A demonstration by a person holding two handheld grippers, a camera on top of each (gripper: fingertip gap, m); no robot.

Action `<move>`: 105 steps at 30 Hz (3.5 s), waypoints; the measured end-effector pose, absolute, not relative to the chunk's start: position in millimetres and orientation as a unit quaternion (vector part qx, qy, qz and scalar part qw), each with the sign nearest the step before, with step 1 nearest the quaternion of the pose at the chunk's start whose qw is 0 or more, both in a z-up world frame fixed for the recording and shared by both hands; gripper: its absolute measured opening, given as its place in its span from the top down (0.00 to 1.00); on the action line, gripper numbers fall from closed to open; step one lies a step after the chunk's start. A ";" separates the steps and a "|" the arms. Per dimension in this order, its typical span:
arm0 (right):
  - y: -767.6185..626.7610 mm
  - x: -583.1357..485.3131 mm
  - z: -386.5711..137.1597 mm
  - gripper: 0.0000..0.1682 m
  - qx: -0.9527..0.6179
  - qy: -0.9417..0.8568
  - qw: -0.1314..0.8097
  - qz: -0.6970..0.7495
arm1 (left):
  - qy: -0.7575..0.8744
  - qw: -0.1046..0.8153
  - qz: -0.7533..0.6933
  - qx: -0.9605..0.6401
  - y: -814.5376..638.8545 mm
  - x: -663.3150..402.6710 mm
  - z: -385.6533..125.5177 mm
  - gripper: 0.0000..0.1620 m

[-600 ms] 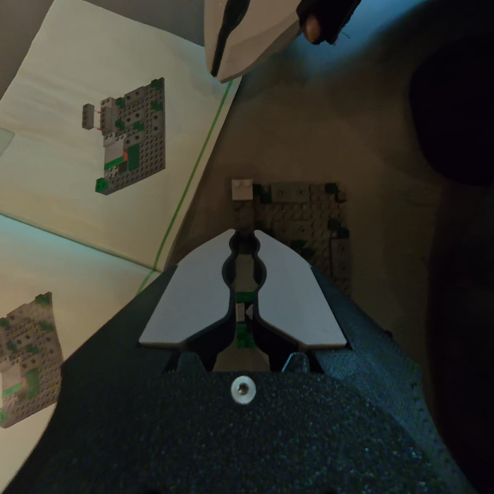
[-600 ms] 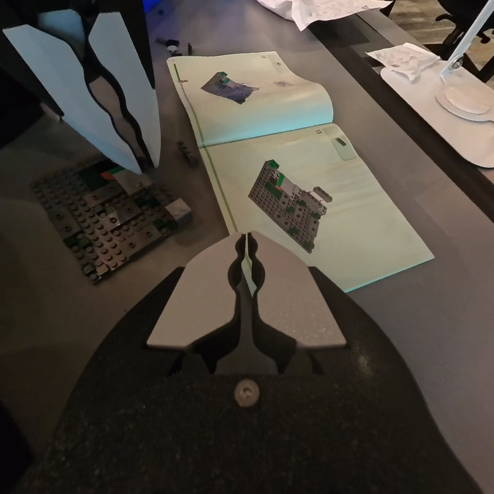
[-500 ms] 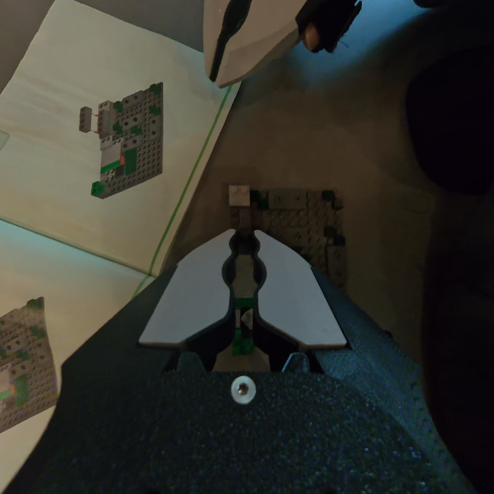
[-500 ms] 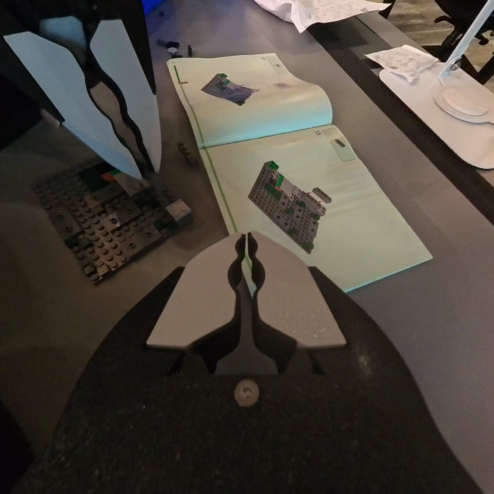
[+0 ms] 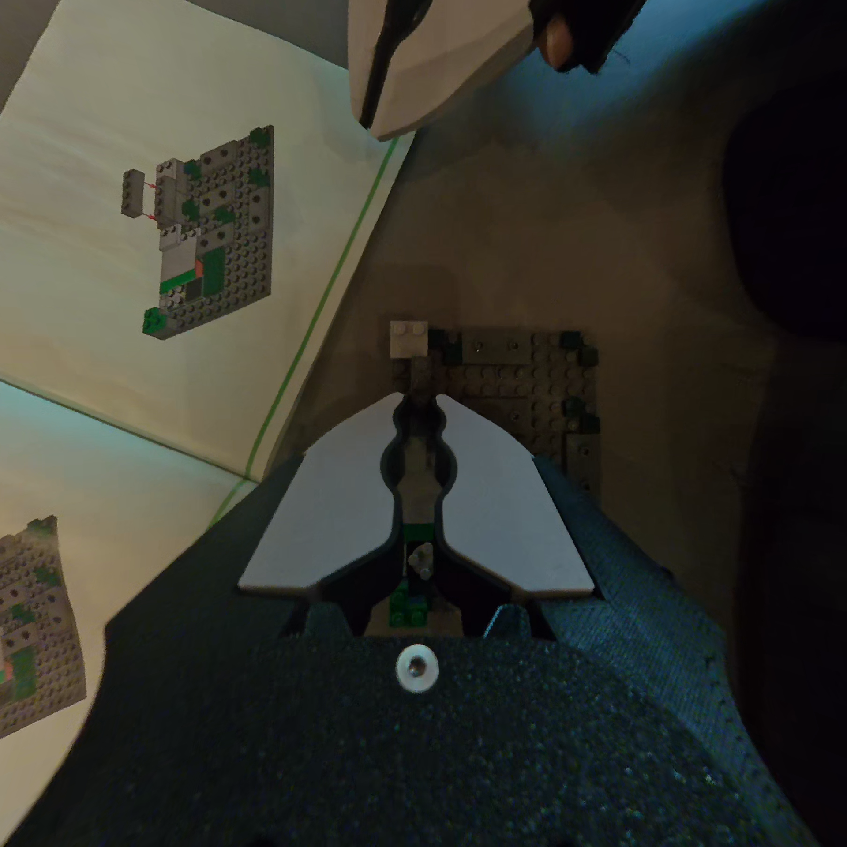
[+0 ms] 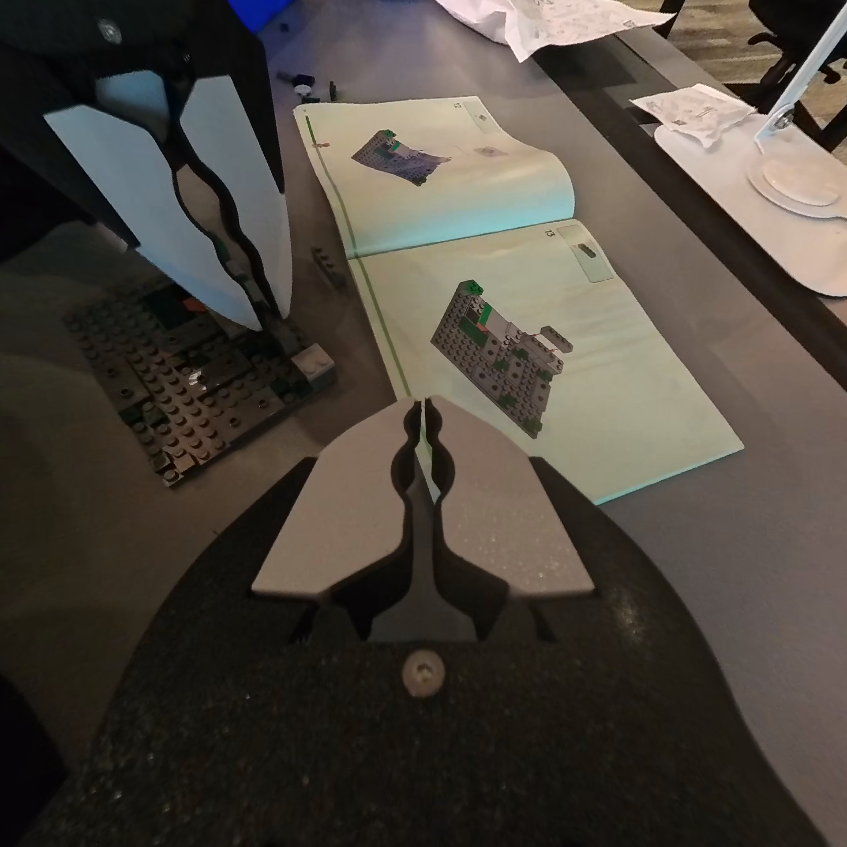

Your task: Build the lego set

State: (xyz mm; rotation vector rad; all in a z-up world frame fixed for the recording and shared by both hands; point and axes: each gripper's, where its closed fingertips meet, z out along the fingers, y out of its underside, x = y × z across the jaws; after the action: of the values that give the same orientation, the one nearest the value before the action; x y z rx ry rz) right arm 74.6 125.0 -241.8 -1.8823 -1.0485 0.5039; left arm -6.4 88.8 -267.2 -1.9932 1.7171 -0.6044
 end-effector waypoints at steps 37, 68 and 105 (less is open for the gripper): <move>122.1 71.3 -241.8 0.99 -0.758 -0.430 0.446 0.206 | 0.617 0.215 -0.216 -0.725 89.1 -5.1 -272.0 0.94; 109.1 48.1 -237.9 0.88 -0.707 -0.490 0.449 0.240 | 0.588 0.251 -0.239 -0.731 94.1 -14.9 -244.9 0.89; 95.0 4.3 -280.4 0.89 -0.646 -0.644 0.289 0.291 | 0.520 0.260 -0.273 -0.766 83.6 -62.6 -261.5 0.88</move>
State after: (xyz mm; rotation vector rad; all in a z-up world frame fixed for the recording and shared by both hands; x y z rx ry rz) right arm 4.3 95.0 -280.4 -1.7247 -1.7184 0.7770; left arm -62.6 83.6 -261.5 -2.0757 1.4085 -0.7391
